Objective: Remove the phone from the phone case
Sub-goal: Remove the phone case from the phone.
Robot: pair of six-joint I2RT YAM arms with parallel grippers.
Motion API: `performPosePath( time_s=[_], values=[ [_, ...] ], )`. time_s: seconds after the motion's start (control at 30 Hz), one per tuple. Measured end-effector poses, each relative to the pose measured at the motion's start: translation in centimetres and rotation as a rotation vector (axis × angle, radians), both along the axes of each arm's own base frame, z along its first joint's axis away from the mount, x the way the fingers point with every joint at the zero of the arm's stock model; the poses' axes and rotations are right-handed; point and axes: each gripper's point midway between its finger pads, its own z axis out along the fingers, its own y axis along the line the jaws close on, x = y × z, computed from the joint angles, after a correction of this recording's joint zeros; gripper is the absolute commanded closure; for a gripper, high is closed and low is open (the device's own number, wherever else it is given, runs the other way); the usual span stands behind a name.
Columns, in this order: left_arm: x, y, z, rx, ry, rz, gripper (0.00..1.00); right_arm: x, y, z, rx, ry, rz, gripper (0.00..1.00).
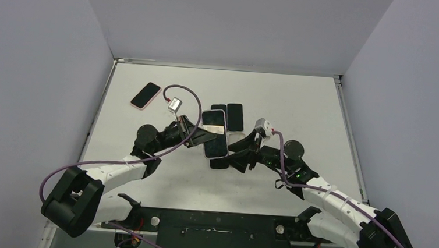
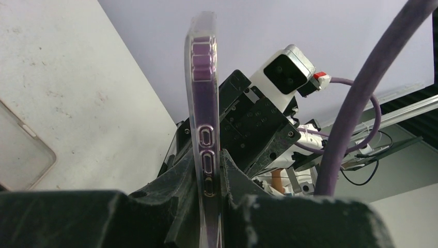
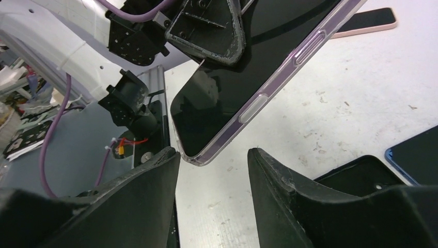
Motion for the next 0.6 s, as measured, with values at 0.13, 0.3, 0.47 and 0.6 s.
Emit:
performPosePath(
  time_s=[0.13,0.3,0.47,0.6],
  values=[
    [-0.3,-0.1,0.2,0.001,-0.010,-0.018,1.00,-0.3,0.3,-0.2,-0.002,0.027,0.042,0.53],
    [-0.5,-0.1,0.2,0.004,-0.014,-0.033,1.00,-0.8,0.4,-0.3,0.007,0.052,0.092,0.56],
    [-0.6,-0.2,0.2,0.005,-0.014,-0.037,1.00,-0.9,0.5,0.1,0.023,0.063,0.123,0.56],
    [-0.6,-0.2,0.2,0.006,-0.015,-0.039,1.00,-1.0,0.6,0.8,0.039,0.049,0.139,0.56]
  ],
)
